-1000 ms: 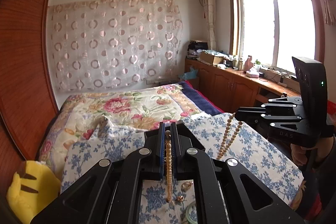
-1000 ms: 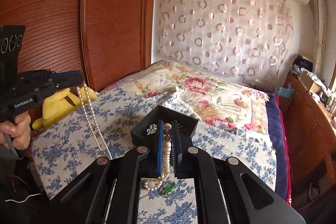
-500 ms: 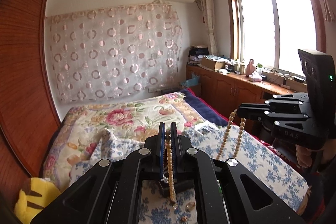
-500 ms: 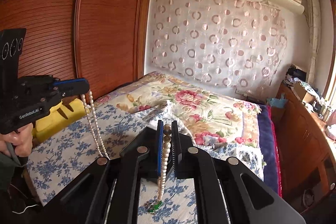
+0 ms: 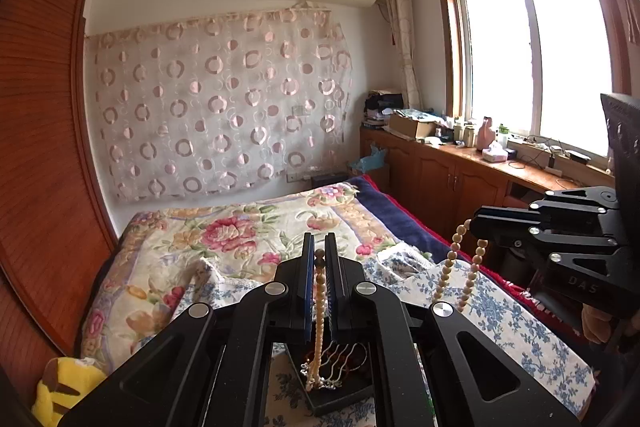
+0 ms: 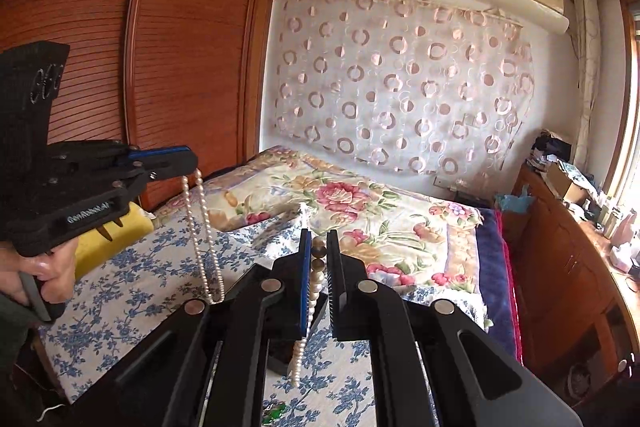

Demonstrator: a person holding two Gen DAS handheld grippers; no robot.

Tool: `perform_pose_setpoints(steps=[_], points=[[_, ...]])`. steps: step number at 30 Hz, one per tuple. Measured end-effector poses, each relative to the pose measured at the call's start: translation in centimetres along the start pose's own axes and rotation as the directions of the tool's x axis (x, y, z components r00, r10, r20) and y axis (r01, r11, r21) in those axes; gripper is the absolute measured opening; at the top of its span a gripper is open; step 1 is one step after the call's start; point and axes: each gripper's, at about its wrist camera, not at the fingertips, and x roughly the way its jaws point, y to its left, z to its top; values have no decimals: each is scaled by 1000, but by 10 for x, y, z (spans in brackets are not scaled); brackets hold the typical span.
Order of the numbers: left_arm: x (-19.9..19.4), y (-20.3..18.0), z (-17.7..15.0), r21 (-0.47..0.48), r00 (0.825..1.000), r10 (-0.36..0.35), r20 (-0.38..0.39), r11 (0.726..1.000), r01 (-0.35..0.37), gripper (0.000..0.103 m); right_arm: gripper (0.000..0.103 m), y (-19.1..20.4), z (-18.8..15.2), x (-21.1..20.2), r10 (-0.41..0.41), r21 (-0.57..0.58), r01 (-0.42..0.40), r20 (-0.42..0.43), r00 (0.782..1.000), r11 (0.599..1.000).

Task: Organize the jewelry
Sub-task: 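Lower both pearl strands into the black box and open both grippers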

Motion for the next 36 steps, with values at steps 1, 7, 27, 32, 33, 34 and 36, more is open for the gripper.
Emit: perform_pose_setpoints(steps=[1,7,27,32,33,34,36], points=[[4,0,0,0,1000,3,-3,1000,-3,5,8,-1,1,0,-1,1,1,1,1000,1000],[25,6,-10,-25,999,-3,-41,1000,2,5,8,-2,6,6,-8,7,8,1,1000,1000],[33,19,-53,-60,993,-23,-115,998,16,5,8,14,18,50,30,12,-29,-35,999,999],[29,22,-64,-52,991,-16,-132,999,9,5,9,23,7,68,42,11,-42,-82,996,999],[29,23,-65,-55,991,-17,-135,998,9,5,9,25,4,72,44,10,-43,-91,995,999],[29,24,-67,-60,990,-19,-139,998,11,5,9,26,1,75,46,9,-45,-100,994,999],[28,25,-73,-61,989,-21,-146,998,13,5,9,28,-5,81,50,8,-49,-119,992,999]])
